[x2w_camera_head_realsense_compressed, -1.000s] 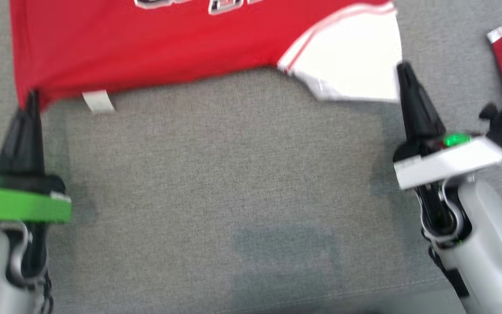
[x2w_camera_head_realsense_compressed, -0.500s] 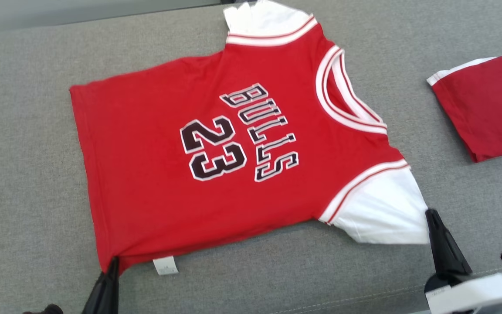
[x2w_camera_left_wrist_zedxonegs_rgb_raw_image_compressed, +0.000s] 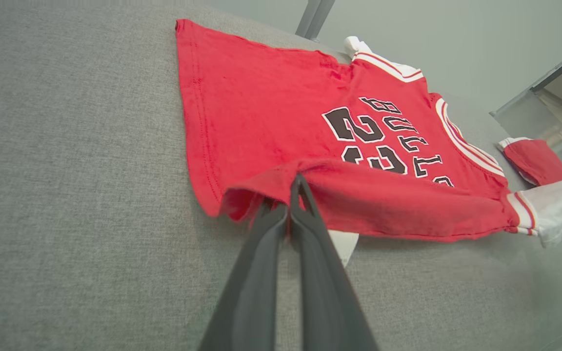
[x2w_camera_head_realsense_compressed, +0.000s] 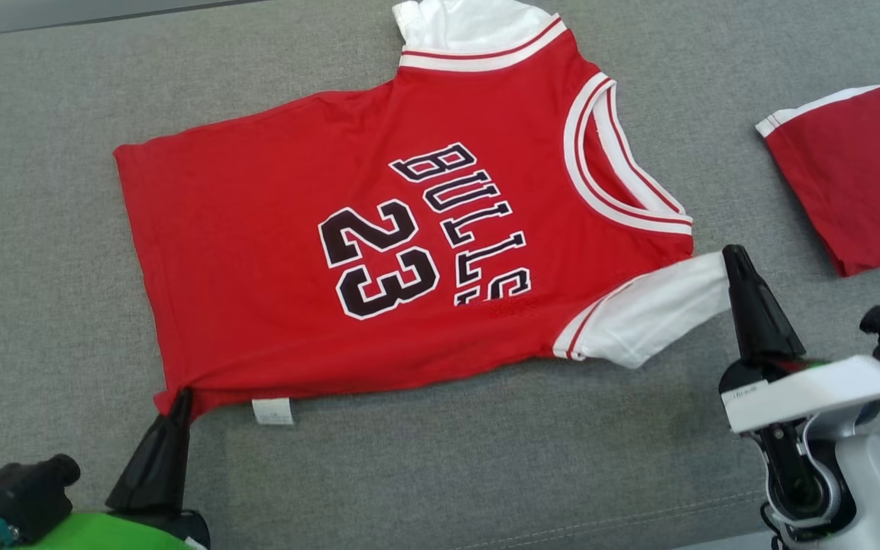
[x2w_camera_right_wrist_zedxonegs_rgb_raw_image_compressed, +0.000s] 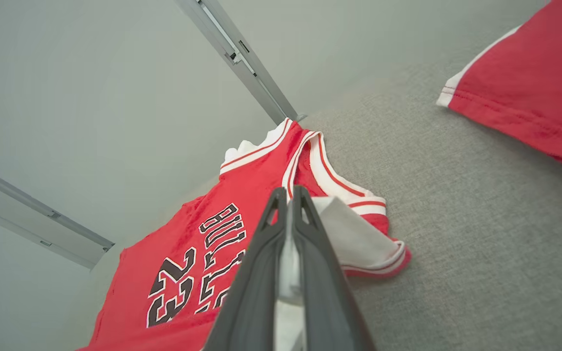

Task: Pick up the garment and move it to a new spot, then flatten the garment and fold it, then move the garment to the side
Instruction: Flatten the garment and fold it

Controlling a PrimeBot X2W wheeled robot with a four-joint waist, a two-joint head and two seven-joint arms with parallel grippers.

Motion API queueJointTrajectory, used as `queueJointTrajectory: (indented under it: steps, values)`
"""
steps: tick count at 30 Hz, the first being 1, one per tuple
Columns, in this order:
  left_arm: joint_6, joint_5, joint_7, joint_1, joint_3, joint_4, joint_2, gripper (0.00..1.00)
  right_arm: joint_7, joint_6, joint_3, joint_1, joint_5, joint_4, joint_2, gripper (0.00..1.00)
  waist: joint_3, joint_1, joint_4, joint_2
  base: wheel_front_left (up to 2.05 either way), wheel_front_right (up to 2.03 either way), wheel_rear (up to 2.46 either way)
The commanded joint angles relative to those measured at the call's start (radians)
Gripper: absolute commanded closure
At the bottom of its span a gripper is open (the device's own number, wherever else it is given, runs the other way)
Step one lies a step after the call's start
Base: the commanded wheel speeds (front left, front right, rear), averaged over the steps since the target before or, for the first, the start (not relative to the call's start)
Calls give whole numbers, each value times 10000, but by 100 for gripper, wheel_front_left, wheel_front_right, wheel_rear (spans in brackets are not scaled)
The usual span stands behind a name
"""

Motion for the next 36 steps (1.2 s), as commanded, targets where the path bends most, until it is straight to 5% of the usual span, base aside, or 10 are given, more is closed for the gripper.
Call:
queueJointTrajectory:
  steps: [1, 14, 31, 32, 33, 34, 36]
  values:
    - [103, -204, 302, -391, 126, -133, 175, 100, 138, 1, 30, -569, -64, 219, -20, 100, 59, 1, 71, 48, 0, 0, 0]
    - [162, -801, 2035, -2974, 131, 1064, 471, 100, 312, 1, 590, -4027, -479, 3235, 40, 100, 305, 1, 329, 48, 0, 0, 0]
    - [-125, -1067, 2899, -4813, -597, 3333, -55, 100, -880, 1, 2074, -6759, -803, 6938, -144, 100, 594, 1, 773, 48, 0, 0, 0]
    - [-83, -1072, 2897, -4844, -590, 3450, -84, 95, -904, 1, 2142, -6800, -832, 7090, -152, 96, 584, 1, 769, 48, 0, 0, 0]
    - [-65, -1117, 2910, -4856, -589, 3579, -112, 64, -949, 1, 2249, -6842, -885, 7219, -156, 62, 561, 1, 752, 48, 0, 0, 0]
    - [-85, -1134, 2881, -4855, -587, 3649, -131, 3, -992, 1, 2350, -6891, -938, 7289, -180, 4, 546, 1, 737, 48, 0, 0, 0]
    - [-125, -1181, 2823, -4731, -571, 3753, -154, 0, -1071, 1, 2529, -6927, -1050, 7418, -291, 0, 502, 1, 695, 48, 0, 0, 0]
